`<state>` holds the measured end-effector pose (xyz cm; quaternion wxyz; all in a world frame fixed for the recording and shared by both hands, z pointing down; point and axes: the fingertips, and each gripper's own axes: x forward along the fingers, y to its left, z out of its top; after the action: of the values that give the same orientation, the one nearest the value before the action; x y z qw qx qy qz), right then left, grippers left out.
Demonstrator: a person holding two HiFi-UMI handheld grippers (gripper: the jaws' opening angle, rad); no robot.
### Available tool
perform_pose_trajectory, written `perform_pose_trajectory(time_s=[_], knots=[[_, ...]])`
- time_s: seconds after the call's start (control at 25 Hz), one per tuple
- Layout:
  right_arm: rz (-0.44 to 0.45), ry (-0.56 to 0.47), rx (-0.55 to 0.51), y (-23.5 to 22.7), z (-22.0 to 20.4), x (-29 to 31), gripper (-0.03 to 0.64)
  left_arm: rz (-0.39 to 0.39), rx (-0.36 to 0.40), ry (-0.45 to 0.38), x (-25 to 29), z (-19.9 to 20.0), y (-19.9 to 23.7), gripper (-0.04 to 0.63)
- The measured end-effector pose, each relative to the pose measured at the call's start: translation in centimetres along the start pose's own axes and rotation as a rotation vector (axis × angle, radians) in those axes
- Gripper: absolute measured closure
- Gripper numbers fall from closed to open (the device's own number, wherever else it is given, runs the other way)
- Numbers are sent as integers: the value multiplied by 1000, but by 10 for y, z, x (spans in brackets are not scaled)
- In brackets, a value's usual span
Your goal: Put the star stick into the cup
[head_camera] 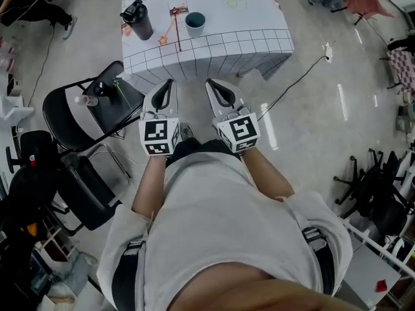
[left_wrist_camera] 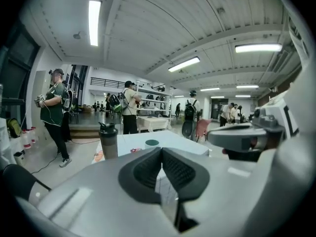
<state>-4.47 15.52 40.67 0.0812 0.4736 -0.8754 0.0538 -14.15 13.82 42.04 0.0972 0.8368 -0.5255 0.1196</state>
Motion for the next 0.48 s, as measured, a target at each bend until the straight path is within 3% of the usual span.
perform_pose_trajectory(time_s=[0.2,0.48], knots=[[-26,35,10,-21,6,30,617,-13,18,42,46,9,37,592],[-61,54,39,-92,2,57,617,-5,120,158,124,13,60,592]])
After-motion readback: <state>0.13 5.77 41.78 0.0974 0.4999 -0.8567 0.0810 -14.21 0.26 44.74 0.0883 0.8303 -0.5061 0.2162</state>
